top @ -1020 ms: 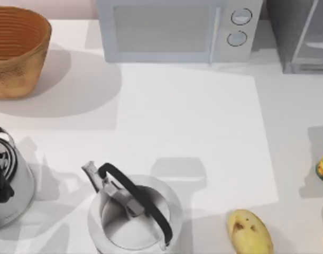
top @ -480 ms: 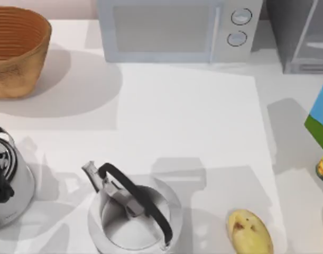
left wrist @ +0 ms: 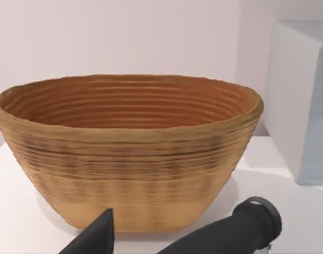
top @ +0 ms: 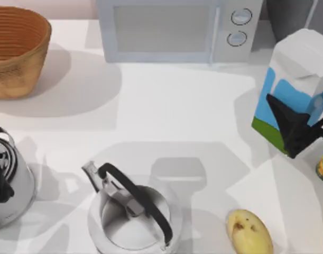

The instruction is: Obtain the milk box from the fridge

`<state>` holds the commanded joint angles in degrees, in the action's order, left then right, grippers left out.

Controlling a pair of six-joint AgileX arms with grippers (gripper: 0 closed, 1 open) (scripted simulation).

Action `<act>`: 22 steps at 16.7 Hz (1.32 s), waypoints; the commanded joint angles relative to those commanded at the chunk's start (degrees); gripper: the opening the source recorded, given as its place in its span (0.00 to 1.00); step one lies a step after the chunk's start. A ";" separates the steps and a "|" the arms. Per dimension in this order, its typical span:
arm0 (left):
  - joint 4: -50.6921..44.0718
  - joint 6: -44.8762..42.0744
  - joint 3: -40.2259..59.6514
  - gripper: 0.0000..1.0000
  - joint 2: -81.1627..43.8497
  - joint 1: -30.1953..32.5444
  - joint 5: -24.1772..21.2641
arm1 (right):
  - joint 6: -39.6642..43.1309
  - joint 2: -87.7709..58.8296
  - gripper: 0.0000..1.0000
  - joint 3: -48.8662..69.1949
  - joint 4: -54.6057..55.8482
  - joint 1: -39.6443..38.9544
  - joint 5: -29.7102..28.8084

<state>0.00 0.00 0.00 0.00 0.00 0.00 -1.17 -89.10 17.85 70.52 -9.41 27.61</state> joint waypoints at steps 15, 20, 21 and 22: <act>0.00 0.00 0.00 1.00 0.00 0.00 0.00 | 0.22 -16.44 0.00 5.09 12.03 -2.49 2.73; 0.00 0.00 0.00 1.00 0.00 0.00 0.00 | 0.26 -26.58 0.00 11.71 15.85 -6.10 -0.81; 0.00 0.00 0.00 1.00 0.00 0.00 0.00 | 0.28 -28.03 0.00 12.72 16.42 -6.66 -1.36; 0.00 0.00 0.00 1.00 0.00 0.00 0.00 | 0.29 -29.02 0.00 13.38 16.81 -7.02 -1.72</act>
<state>0.00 0.00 0.00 0.00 0.00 0.00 -0.88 -118.12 31.23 87.33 -16.43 25.89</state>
